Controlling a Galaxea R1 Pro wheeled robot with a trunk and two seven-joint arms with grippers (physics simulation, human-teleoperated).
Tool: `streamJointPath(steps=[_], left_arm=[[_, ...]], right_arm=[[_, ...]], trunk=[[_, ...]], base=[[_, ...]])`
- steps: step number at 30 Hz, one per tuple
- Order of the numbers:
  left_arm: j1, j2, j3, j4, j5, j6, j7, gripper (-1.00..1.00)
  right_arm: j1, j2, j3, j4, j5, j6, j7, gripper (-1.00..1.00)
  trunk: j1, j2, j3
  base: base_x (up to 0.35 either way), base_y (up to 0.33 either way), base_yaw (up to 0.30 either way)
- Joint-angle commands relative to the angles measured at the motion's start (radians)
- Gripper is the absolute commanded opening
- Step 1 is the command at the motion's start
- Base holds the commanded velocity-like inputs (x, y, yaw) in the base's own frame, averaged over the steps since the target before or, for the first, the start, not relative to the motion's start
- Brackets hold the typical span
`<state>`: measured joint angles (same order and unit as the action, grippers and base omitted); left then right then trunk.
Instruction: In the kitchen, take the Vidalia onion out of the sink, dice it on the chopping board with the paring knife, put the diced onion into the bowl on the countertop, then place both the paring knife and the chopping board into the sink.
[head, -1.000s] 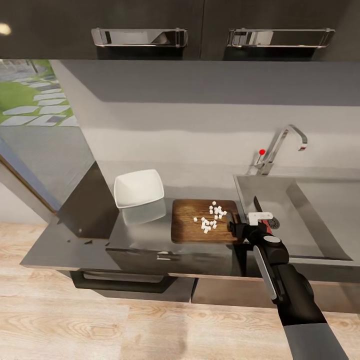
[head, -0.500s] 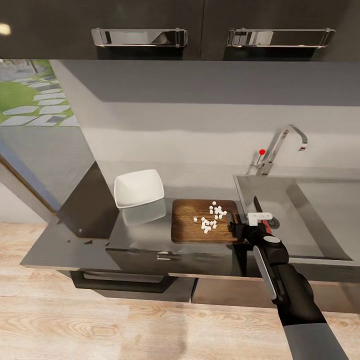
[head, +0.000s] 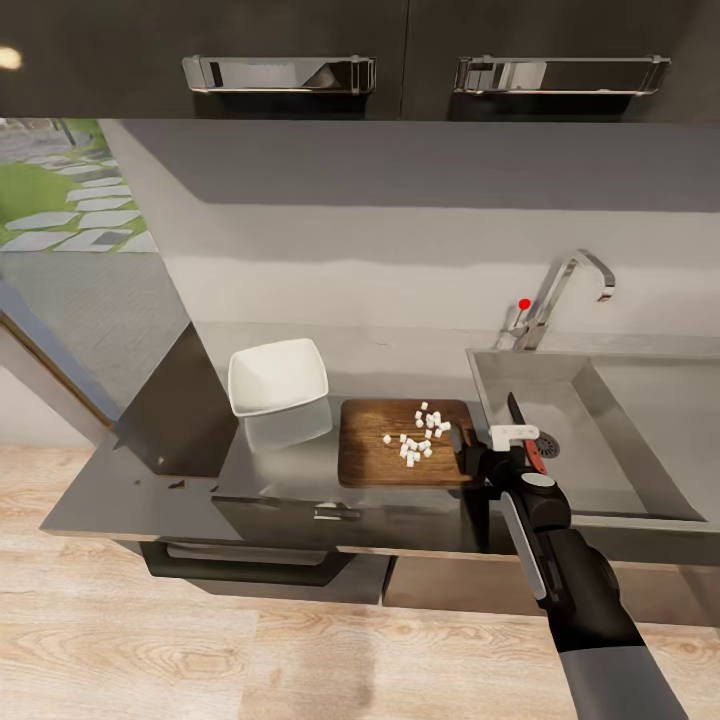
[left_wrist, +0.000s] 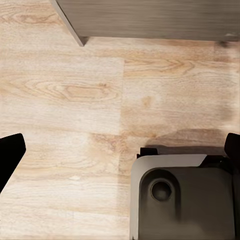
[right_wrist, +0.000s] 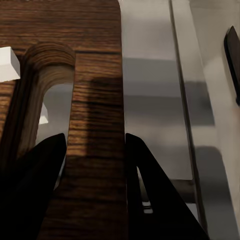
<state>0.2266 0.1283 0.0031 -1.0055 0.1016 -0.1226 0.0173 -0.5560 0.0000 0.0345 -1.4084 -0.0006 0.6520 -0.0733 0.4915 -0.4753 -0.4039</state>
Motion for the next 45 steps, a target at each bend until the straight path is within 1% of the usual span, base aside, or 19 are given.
streamJointPath(steps=[1, 16, 35, 45], left_arm=[[0.0, 0.001, -0.002, -0.001, 0.01, -0.002, 0.002, 1.0], [0.0, 0.001, -0.002, -0.001, 0.01, -0.002, 0.002, 1.0], [0.0, 0.001, -0.002, 0.0, 0.01, -0.002, 0.002, 1.0], [0.0, 0.001, -0.002, 0.0, 0.01, -0.002, 0.002, 1.0]], right_arm=[[-0.001, 0.0, 0.002, -0.002, -0.001, 0.005, -0.006, -1.0], [-0.001, 0.0, 0.002, -0.017, -0.001, 0.006, -0.011, -1.0], [-0.001, 0.0, 0.002, -0.027, 0.0, 0.006, -0.011, -1.0], [-0.001, 0.0, 0.002, -0.027, 0.0, 0.008, -0.012, -1.0]], trunk=[[0.0, -0.001, -0.001], [0.0, -0.001, 0.0], [0.0, -0.001, 0.029], [0.0, -0.001, 0.045]], base=[[0.0, 0.0, 0.0], [0.0, 0.0, 0.0], [0.0, -0.004, 0.0], [0.0, -0.208, 0.0]])
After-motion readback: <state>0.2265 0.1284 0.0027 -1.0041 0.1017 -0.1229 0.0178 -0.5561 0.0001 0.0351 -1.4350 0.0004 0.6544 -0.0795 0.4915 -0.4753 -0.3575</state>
